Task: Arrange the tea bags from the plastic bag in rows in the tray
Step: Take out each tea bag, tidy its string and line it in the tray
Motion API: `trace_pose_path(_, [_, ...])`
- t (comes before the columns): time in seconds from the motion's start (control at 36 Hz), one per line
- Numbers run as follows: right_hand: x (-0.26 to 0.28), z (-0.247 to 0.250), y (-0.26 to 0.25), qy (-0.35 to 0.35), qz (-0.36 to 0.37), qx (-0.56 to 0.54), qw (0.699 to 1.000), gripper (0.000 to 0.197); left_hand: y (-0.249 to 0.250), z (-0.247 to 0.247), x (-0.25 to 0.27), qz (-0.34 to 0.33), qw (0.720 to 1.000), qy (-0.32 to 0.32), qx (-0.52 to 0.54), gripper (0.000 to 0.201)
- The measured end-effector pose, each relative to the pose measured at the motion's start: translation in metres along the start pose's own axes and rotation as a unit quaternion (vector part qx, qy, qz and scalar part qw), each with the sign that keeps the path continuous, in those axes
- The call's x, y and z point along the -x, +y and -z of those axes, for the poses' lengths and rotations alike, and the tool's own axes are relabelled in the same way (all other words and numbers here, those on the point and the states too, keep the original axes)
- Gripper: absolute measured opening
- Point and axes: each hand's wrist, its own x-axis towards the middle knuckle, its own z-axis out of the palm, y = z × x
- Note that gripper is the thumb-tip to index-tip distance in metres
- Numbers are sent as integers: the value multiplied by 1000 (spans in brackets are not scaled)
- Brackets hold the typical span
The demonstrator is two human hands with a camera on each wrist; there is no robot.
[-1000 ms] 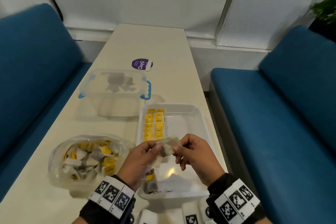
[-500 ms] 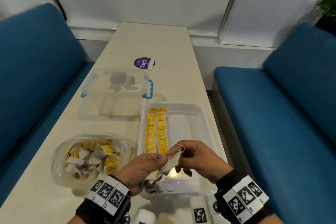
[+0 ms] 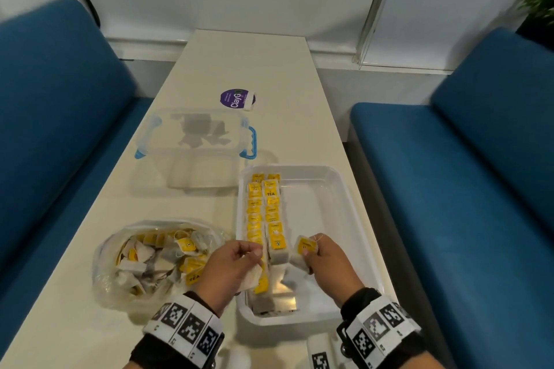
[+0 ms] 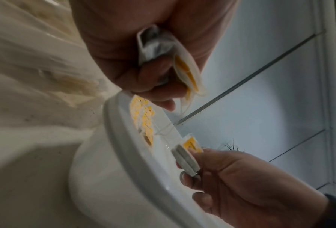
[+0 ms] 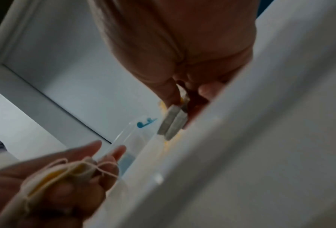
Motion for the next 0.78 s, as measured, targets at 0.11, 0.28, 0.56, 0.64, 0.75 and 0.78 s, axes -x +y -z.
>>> trace_pose_path(0.11, [-1,-14,3,1,10,69,998,12,-6,3,-3,-14,1000,-8,-19,8])
trace_pose_path(0.28, [-2,-34,-1,57,10,46,997,24,-14,6,-10,-31,998,-31,-42,27])
trace_pose_path(0.56, [-16,-46,-2,91,-4,73,993,34,-23,9,-20,-42,994,-49,-89,86])
trace_pose_path(0.64, [-16,-46,-3,73,-10,68,995,30,-22,9,-20,-39,993,-57,-91,87])
trace_pose_path(0.75, [-12,-43,-7,45,10,79,996,21,-20,10,-18,-38,994,-61,-88,86])
trace_pose_path(0.78, [-12,-43,-8,42,16,88,995,22,-19,10,-18,-38,993,-62,-88,85])
